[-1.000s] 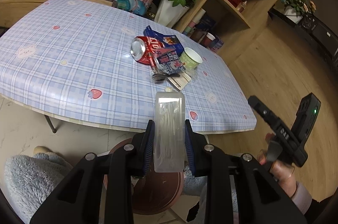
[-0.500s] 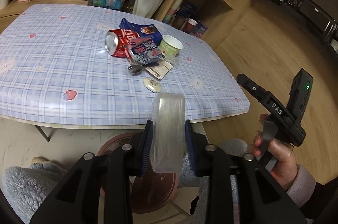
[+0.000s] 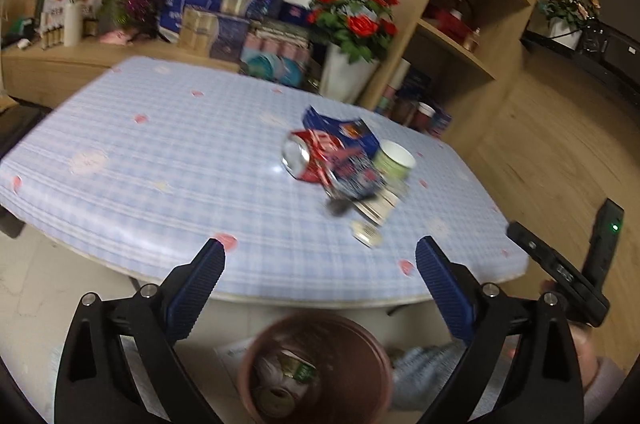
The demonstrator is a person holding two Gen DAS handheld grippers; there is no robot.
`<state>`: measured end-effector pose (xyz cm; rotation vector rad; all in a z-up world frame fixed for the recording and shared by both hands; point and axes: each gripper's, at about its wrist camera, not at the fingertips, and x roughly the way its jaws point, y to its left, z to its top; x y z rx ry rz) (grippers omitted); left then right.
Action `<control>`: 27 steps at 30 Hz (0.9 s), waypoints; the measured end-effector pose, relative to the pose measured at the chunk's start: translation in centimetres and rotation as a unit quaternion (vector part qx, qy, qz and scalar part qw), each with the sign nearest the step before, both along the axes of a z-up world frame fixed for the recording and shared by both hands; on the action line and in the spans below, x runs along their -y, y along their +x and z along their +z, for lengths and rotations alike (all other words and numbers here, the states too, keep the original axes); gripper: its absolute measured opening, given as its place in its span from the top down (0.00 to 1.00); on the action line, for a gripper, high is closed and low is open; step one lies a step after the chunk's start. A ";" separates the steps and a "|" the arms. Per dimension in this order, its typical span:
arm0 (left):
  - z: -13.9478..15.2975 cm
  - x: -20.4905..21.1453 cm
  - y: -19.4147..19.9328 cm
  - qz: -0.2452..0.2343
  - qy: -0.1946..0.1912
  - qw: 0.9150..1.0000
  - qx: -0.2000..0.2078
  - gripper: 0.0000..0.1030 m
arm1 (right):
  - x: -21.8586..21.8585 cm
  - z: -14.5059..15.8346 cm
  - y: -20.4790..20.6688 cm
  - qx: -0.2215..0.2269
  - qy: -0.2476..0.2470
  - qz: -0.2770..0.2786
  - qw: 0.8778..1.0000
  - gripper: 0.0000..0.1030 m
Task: Collect trash
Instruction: 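Reach the left gripper to the blue drink pouch and grasp it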
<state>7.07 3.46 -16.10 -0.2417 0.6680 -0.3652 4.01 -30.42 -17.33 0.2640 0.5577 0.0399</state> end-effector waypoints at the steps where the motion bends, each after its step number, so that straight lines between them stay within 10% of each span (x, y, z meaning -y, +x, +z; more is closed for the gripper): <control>1: 0.2 -0.1 0.2 0.002 0.004 1.000 0.003 0.09 | 0.0 -0.1 0.2 -0.001 0.003 0.003 1.000 0.05; 15: 1.1 3.4 4.7 -0.044 0.092 0.994 0.026 0.09 | 1.5 -0.9 3.2 -0.032 0.006 0.002 0.999 0.05; 27: -2.8 14.5 12.4 -0.139 0.208 0.968 0.008 0.09 | 4.5 -2.8 7.6 -0.074 -0.020 -0.034 0.996 0.05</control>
